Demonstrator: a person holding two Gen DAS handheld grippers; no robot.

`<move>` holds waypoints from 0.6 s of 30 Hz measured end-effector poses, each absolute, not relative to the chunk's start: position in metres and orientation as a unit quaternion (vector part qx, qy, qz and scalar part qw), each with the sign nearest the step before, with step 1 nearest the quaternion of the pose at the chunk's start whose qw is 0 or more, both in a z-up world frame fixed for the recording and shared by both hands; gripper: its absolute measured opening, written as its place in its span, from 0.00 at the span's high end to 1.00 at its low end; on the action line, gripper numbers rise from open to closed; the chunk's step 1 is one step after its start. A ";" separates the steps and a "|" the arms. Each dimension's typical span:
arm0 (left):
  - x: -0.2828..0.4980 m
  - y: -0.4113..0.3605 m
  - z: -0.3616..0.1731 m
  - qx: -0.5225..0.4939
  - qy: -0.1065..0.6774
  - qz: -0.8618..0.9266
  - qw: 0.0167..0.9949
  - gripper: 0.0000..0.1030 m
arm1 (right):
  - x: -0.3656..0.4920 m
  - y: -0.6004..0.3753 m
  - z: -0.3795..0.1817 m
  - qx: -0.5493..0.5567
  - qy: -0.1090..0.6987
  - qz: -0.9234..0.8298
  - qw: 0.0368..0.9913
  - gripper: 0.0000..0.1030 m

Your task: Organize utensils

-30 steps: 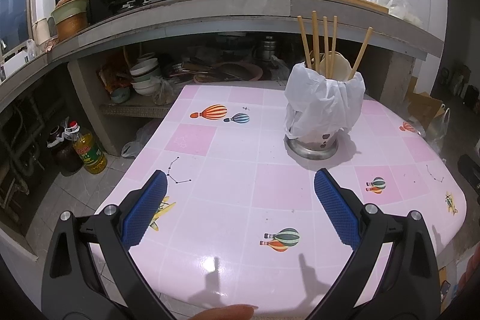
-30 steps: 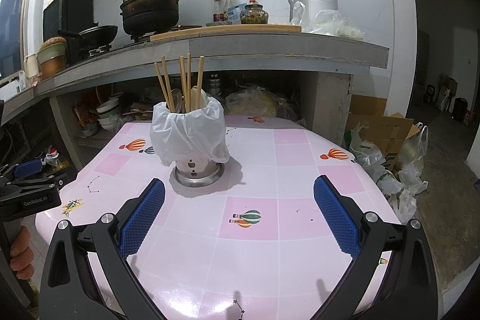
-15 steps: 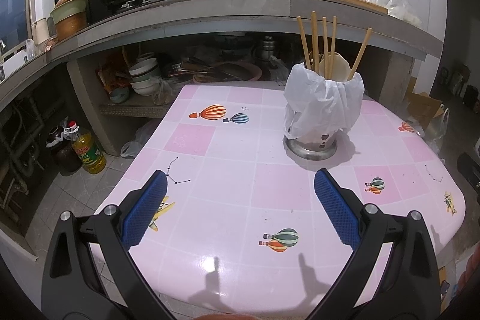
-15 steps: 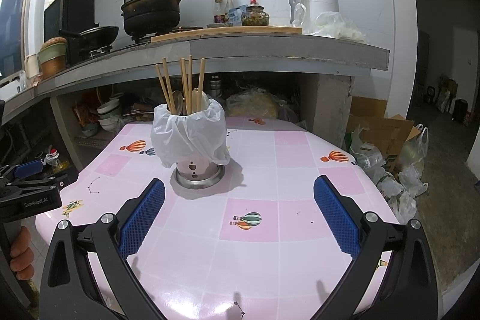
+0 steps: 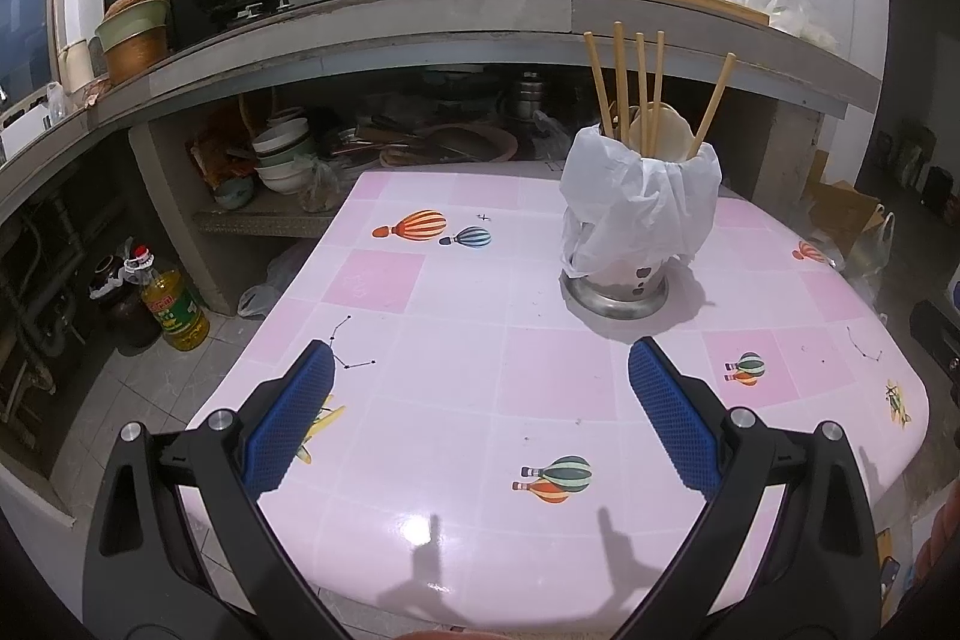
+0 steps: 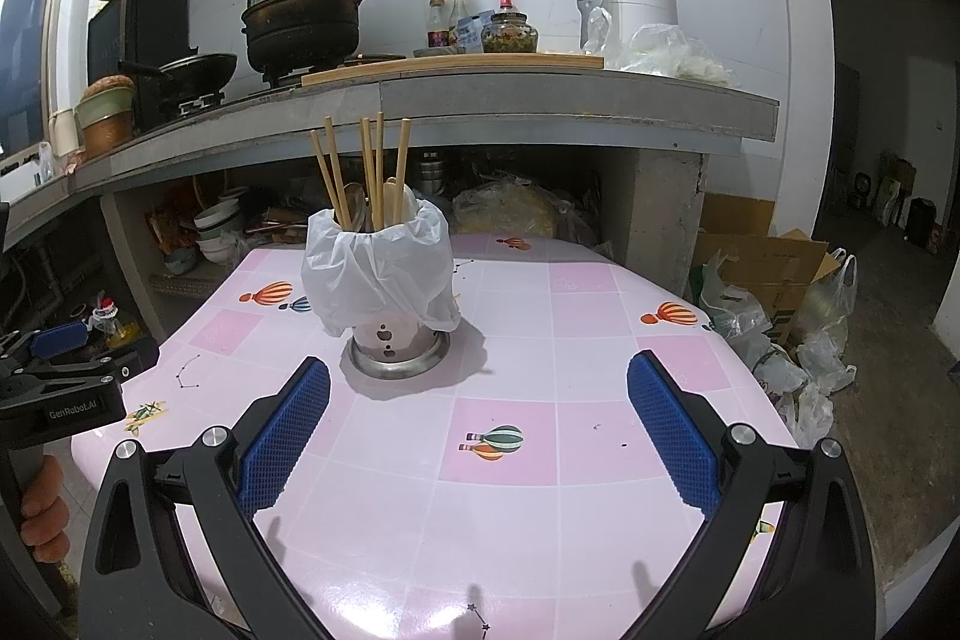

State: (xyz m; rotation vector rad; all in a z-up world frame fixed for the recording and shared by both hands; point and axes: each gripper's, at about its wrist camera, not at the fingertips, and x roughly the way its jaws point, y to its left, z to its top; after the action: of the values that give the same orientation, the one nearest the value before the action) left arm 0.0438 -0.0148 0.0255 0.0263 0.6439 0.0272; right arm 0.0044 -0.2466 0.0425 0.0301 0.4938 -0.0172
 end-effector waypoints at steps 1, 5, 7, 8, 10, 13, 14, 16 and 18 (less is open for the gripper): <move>0.044 -0.015 0.026 0.013 0.317 0.013 0.948 0.08 | 0.004 -0.247 0.043 0.016 0.244 -0.008 0.969 0.06; 0.044 -0.015 0.025 0.013 0.317 0.011 0.948 0.08 | 0.004 -0.247 0.042 0.014 0.244 -0.008 0.970 0.06; 0.044 -0.015 0.025 0.013 0.318 0.011 0.948 0.08 | 0.004 -0.246 0.042 0.014 0.244 -0.008 0.970 0.06; 0.044 -0.016 0.026 0.013 0.317 0.010 0.948 0.08 | 0.004 -0.247 0.042 0.015 0.244 -0.008 0.970 0.06; 0.044 -0.016 0.026 0.013 0.318 0.009 0.948 0.08 | 0.004 -0.247 0.042 0.014 0.244 -0.008 0.970 0.06; 0.045 -0.017 0.026 0.014 0.317 0.008 0.948 0.08 | 0.004 -0.246 0.042 0.015 0.244 -0.008 0.970 0.06; 0.045 -0.017 0.026 0.015 0.317 0.008 0.948 0.08 | 0.004 -0.247 0.042 0.015 0.244 -0.008 0.970 0.06; 0.045 -0.018 0.026 0.016 0.318 0.007 0.948 0.08 | 0.004 -0.246 0.042 0.015 0.245 -0.008 0.969 0.06; 0.045 -0.019 0.025 0.017 0.318 0.005 0.948 0.08 | 0.005 -0.247 0.042 0.015 0.245 -0.008 0.969 0.06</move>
State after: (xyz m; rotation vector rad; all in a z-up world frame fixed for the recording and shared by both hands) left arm 0.0455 -0.0186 0.0250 0.0348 0.6474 0.0112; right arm 0.0050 -0.2468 0.0425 0.0301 0.4946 -0.0155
